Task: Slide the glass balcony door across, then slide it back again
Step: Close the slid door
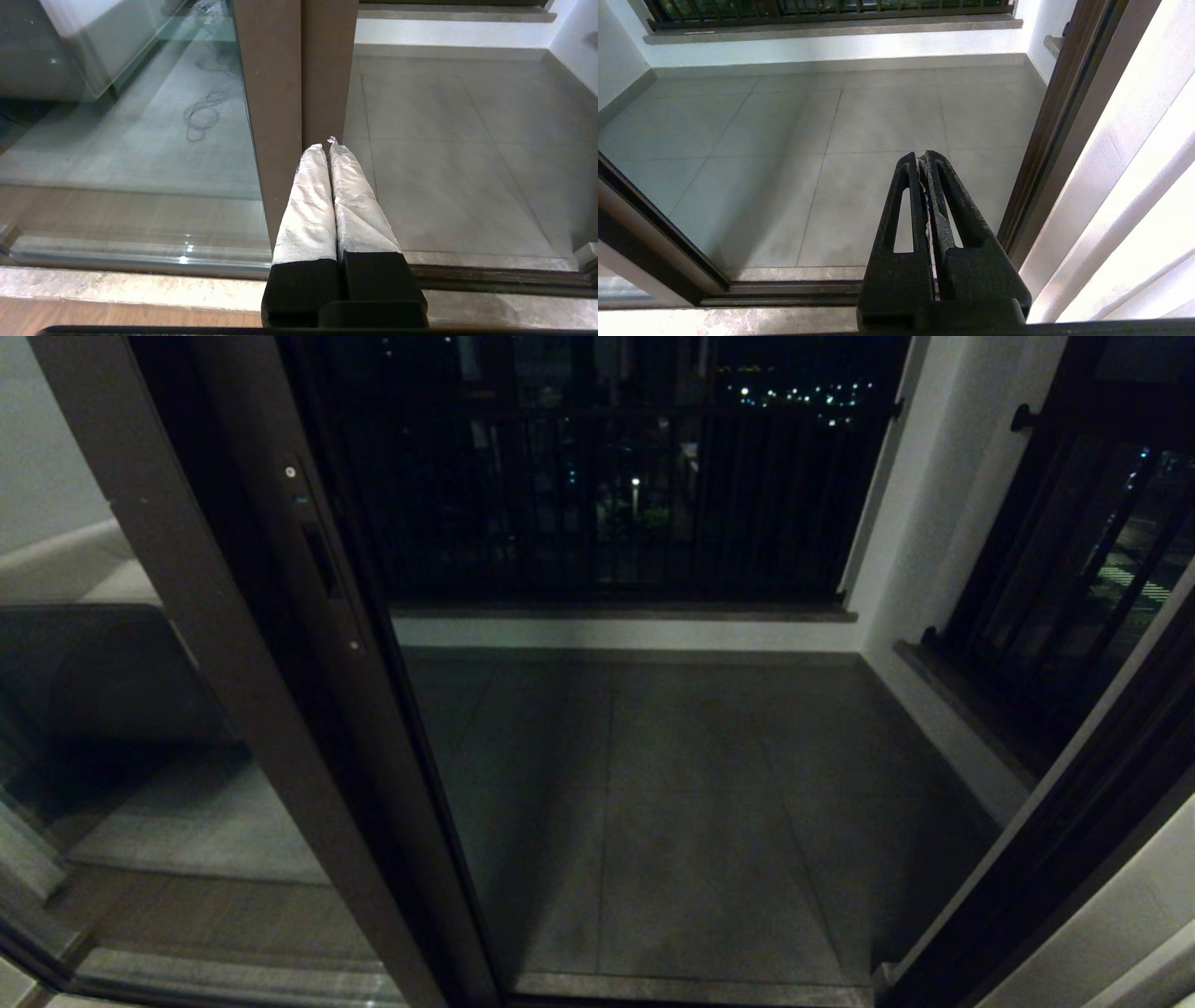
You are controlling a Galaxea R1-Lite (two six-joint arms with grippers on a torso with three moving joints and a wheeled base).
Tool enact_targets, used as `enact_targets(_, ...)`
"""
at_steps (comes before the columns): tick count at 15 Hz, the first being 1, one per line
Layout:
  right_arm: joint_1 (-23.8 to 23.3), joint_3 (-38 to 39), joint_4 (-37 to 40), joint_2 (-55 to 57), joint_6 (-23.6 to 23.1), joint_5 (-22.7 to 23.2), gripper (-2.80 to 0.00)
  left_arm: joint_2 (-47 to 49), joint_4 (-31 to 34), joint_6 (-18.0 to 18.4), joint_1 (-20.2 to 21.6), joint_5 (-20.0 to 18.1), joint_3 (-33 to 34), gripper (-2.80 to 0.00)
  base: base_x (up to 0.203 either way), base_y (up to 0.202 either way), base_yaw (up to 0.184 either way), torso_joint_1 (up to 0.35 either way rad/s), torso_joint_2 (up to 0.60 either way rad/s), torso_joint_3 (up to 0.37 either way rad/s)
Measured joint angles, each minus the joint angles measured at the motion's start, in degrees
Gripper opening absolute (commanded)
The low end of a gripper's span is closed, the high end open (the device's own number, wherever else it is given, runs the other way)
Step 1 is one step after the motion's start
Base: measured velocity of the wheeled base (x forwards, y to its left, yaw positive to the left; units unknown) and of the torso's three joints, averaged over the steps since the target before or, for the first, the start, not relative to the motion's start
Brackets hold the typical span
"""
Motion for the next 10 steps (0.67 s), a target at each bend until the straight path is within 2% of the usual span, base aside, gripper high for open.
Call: enact_targets(10,0.0,0.02,-0.11,0.0,0.0,0.02,-2.8,0.0,0.07,-0.06,0.0,0.02,0.0,-2.8,0.0,0.0,0.0,0.0,0.0,0.0)
